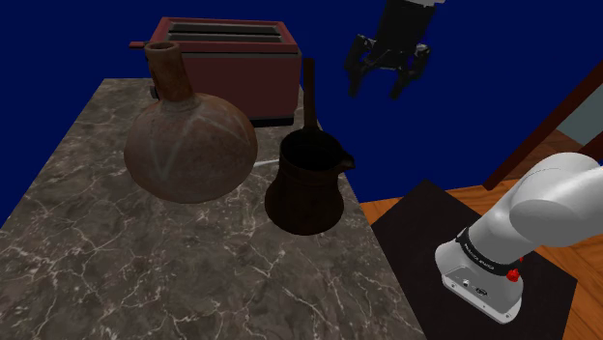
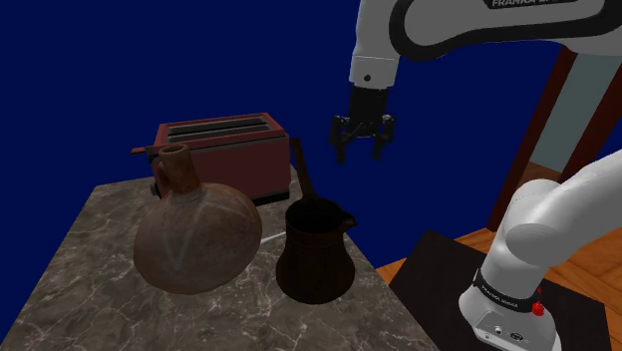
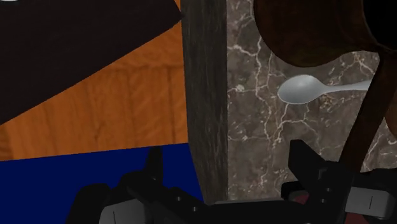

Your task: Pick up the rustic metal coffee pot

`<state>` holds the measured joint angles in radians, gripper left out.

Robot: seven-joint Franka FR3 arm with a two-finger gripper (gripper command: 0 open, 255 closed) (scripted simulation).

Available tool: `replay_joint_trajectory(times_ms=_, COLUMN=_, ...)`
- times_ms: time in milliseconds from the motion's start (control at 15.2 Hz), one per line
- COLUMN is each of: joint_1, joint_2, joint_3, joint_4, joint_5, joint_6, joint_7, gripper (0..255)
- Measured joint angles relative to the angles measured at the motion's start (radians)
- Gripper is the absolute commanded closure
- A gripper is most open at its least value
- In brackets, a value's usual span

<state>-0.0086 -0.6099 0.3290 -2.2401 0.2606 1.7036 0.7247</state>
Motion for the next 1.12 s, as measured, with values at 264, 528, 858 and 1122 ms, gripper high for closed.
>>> replay_joint_trajectory(times_ms=264, joint_1=-0.018, joint_2=0.103, joint_3=0.097, joint_4=0.067, joint_5=0.022, joint_6=0.069, joint_7=0.160, gripper=0)
replay_joint_trajectory(times_ms=528, joint_1=-0.049, joint_2=0.244, joint_3=0.193, joint_4=0.165, joint_5=0.001, joint_6=0.140, joint_7=0.323, gripper=0)
replay_joint_trajectory(times_ms=858, joint_1=-0.056, joint_2=0.301, joint_3=0.236, joint_4=0.171, joint_5=-0.012, joint_6=0.201, joint_7=0.397, gripper=0)
replay_joint_trajectory(times_ms=1122, joint_1=-0.056, joint_2=0.311, joint_3=0.243, joint_4=0.126, joint_5=-0.011, joint_6=0.256, joint_7=0.393, gripper=0)
